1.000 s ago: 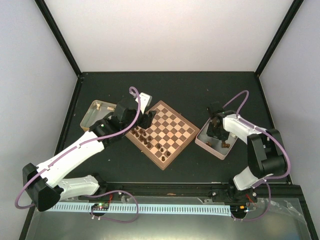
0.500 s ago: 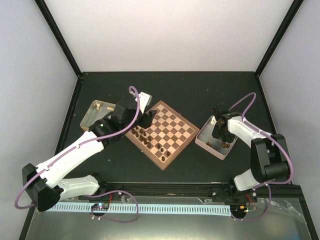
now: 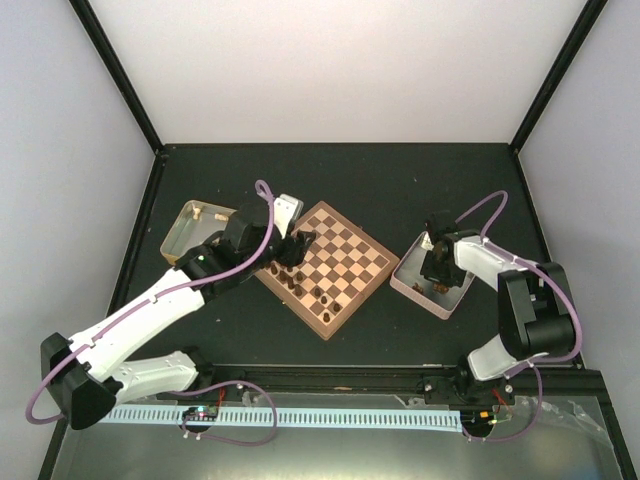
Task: Set up the chess pieces on the board
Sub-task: Pick up the chess piece from the storage box.
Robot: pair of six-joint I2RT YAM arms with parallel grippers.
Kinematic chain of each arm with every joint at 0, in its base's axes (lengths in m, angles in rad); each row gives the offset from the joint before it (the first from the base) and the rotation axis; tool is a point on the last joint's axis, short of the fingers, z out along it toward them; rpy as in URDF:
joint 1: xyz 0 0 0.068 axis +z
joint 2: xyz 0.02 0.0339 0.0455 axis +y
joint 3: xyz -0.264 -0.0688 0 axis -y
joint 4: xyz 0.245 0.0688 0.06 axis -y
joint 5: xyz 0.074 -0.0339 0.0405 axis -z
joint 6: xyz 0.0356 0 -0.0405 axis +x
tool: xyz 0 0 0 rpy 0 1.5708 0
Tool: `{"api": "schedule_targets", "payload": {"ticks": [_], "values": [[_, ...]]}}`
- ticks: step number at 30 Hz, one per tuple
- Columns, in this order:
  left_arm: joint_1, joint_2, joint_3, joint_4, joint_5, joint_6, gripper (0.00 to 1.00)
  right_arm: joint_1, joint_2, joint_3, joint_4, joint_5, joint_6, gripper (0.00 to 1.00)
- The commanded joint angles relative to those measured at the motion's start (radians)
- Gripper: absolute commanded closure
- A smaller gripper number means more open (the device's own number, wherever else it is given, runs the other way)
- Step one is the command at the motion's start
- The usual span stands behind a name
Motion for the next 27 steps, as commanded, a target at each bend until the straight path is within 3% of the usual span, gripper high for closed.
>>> {"api": "schedule_targets", "payload": {"ticks": [1,7,14,19,23,27], "values": [[0.008,-0.005,-0.016,0.053,0.104,-0.044,0.41,-0.005,-0.09,-0.025,0.084,-0.05,0.018,0.82],[0.008,0.058,-0.008,0.087,0.222,-0.088,0.4,-0.007,-0.198,-0.027,0.146,-0.084,0.066,0.81],[0.008,0.134,-0.002,0.127,0.327,-0.175,0.4,0.003,-0.33,-0.069,0.273,-0.237,0.077,0.8],[0.014,0.132,0.02,0.131,0.374,-0.265,0.4,0.108,-0.437,-0.135,0.516,-0.431,-0.078,0.81],[0.046,0.109,0.054,0.114,0.447,-0.33,0.39,0.199,-0.493,-0.193,0.732,-0.676,-0.213,0.82],[0.09,0.079,0.082,0.077,0.526,-0.356,0.37,0.313,-0.523,-0.2,0.858,-0.75,-0.325,0.84]]}}
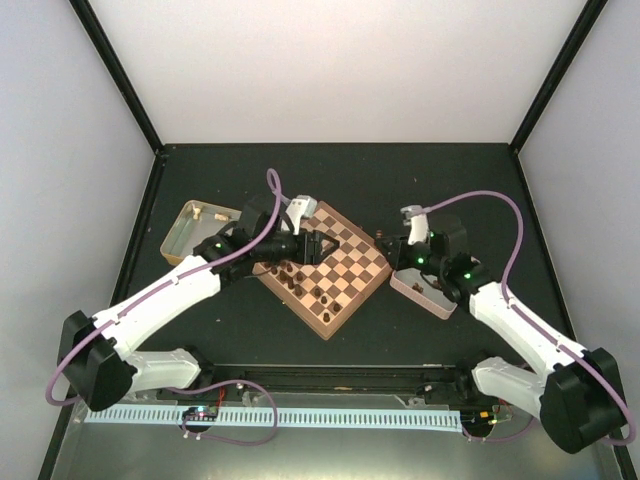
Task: Set up the chess pieces on the board
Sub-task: Pick up the chess piece from the storage box, then place the chess piece on the chessboard.
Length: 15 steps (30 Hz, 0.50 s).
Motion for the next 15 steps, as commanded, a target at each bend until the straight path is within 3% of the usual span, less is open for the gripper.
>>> {"api": "schedule_targets", "payload": {"ticks": [1,8,15], "values": [[0.043,-0.052,0.075,-0.024,0.136,-0.059,0.37,0.104,-0.031,-0.005,0.254,-0.185,-0.184,0.83],[0.073,-0.05,0.118,-0.079,0.326,-0.021,0.37,0.237,0.011,0.068,0.216,-0.14,-0.356,0.82],[0.074,-0.002,0.173,-0.216,0.307,0.061,0.53,0.278,0.033,0.114,0.168,-0.13,-0.41,0.82]]}}
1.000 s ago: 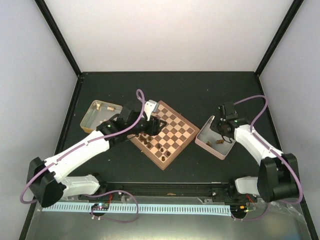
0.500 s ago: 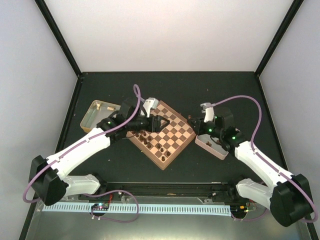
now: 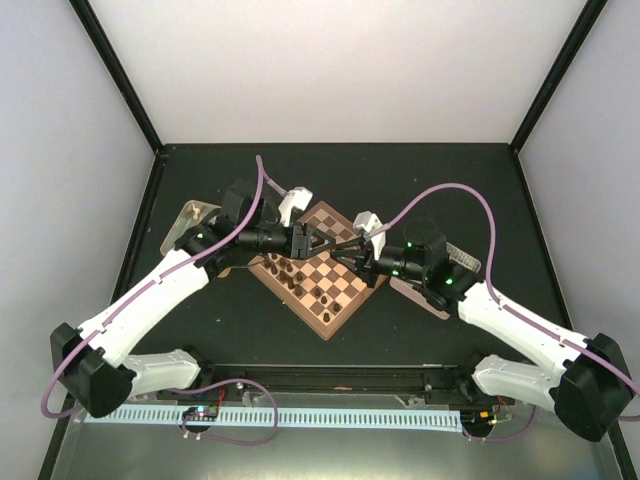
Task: Set up the chess pieces on the board
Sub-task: Place the chess piece on the chessboard.
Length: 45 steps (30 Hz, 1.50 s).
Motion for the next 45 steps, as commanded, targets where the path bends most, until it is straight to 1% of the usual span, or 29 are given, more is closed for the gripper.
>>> {"api": "schedule_targets", "payload": {"ticks": [1,5,9,12,14,16,17,18,21,23,24,28,32,33,35,39,42,45], "values": [[0.007,0.04,0.075,-0.118,0.051,0.066,0.55,0.019,0.009,0.045,-0.021,0.004,-0.073,0.82],[0.008,0.066,0.09,-0.138,0.079,0.093,0.62,0.022,0.016,0.054,-0.037,-0.004,-0.078,0.82],[0.008,0.075,0.09,-0.133,0.092,0.094,0.72,0.025,0.021,0.057,-0.042,-0.018,-0.081,0.83],[0.007,0.08,0.09,-0.132,0.103,0.101,0.84,0.027,0.023,0.06,-0.042,-0.018,-0.08,0.82],[0.008,0.082,0.089,-0.132,0.106,0.106,0.92,0.028,0.024,0.061,-0.044,-0.007,-0.072,0.76],[0.007,0.08,0.086,-0.136,0.083,0.113,0.98,0.028,0.019,0.061,-0.053,0.016,-0.061,0.64],[0.007,0.078,0.084,-0.14,0.063,0.119,0.98,0.028,0.011,0.059,-0.063,0.029,-0.054,0.59],[0.008,0.075,0.083,-0.145,0.032,0.125,0.98,0.027,-0.003,0.054,-0.075,0.054,-0.047,0.51],[0.007,0.056,0.066,-0.164,-0.101,0.153,0.99,0.025,-0.074,0.002,-0.086,0.138,-0.027,0.34],[0.008,0.038,0.048,-0.167,-0.191,0.168,0.98,0.022,-0.137,-0.043,-0.09,0.202,0.001,0.27],[0.007,0.032,0.037,-0.165,-0.233,0.178,0.99,0.02,-0.167,-0.062,-0.095,0.239,0.02,0.25],[-0.004,0.021,-0.022,-0.143,-0.361,0.195,0.99,0.01,-0.259,-0.122,-0.122,0.446,0.142,0.24],[-0.053,0.053,-0.091,-0.117,-0.501,0.186,0.98,0.002,-0.238,-0.1,-0.236,0.662,0.29,0.24],[-0.069,0.064,-0.105,-0.111,-0.528,0.18,0.98,0.001,-0.224,-0.093,-0.258,0.694,0.321,0.24],[-0.1,0.087,-0.134,-0.094,-0.574,0.17,0.99,-0.001,-0.2,-0.09,-0.279,0.722,0.365,0.24],[-0.16,0.12,-0.179,-0.06,-0.631,0.163,0.99,-0.004,-0.16,-0.098,-0.276,0.72,0.412,0.24],[-0.213,0.113,-0.224,-0.035,-0.684,0.155,0.99,-0.006,-0.136,-0.098,-0.278,0.733,0.429,0.24],[-0.242,0.104,-0.276,-0.002,-0.726,0.146,0.99,-0.008,-0.128,-0.098,-0.279,0.747,0.435,0.24]]}}
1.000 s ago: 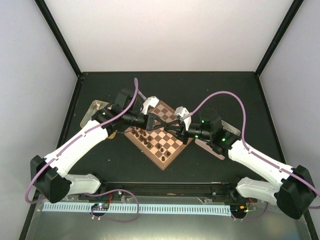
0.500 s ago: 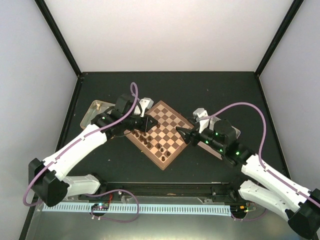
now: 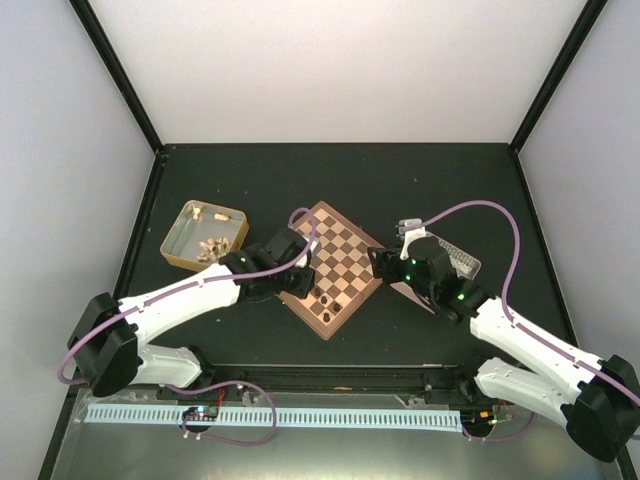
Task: Set up the chess pieces on the board
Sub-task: Place the chess piece on the chessboard.
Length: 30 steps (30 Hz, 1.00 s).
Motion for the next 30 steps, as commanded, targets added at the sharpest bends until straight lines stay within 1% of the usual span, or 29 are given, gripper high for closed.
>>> {"api": "schedule_targets", "payload": {"ticks": [1,9,15,21,26,30], "values": [[-0.046,-0.012,-0.062,0.087,-0.11,-0.02,0.98,-0.007,0.006,0.008,0.001,0.064,0.046,0.24],[-0.088,-0.068,-0.172,0.179,-0.124,-0.041,0.98,-0.012,0.033,0.011,-0.004,0.079,0.065,0.24],[-0.093,-0.061,-0.2,0.222,-0.103,-0.027,0.97,-0.013,0.045,0.013,-0.003,0.08,0.075,0.24],[-0.093,-0.039,-0.207,0.238,-0.113,-0.018,0.95,-0.014,0.049,0.018,-0.008,0.082,0.075,0.24],[-0.093,-0.024,-0.211,0.226,-0.104,-0.017,0.89,-0.015,0.049,0.022,-0.012,0.086,0.074,0.24],[-0.093,-0.028,-0.223,0.209,-0.101,-0.021,0.91,-0.016,0.051,0.021,-0.013,0.088,0.074,0.24]]}}
